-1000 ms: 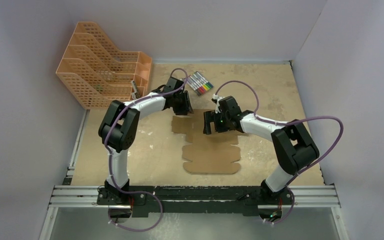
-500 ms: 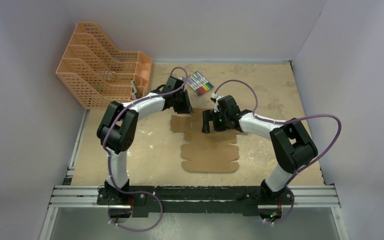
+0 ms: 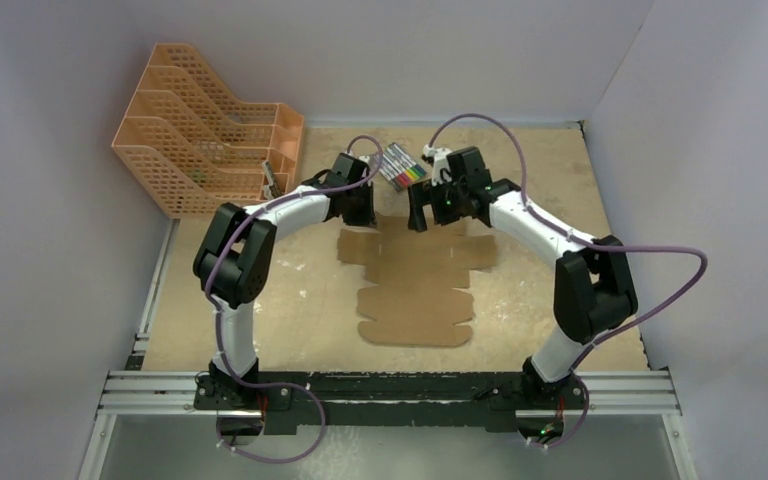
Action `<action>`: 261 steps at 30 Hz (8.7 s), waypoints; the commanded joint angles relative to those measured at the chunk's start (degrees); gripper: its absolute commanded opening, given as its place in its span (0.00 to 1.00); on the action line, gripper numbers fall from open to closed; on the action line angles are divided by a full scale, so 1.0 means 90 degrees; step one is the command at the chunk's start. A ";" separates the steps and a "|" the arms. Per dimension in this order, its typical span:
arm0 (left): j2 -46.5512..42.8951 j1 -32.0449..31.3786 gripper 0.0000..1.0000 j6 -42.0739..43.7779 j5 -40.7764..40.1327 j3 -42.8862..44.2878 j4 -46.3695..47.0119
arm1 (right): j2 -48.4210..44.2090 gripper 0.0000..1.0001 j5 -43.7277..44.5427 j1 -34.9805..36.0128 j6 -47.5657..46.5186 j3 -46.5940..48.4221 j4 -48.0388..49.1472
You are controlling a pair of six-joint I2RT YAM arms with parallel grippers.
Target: Fold the paper box
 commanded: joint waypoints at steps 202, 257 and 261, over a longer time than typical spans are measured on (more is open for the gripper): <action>-0.4937 -0.2708 0.53 -0.0006 -0.2713 -0.6755 0.6179 | -0.0852 0.00 0.4352 0.3388 -0.9091 -0.5251 0.8910; -0.3042 -0.0298 0.66 0.2803 0.1022 -0.3191 0.1272 | -0.1003 0.00 0.4076 0.3388 -0.9115 -0.5088 0.8381; -0.3105 -0.0409 0.66 0.2839 0.0816 -0.3229 0.1247 | -0.0985 0.00 0.4067 0.3388 -0.9115 -0.5097 0.8369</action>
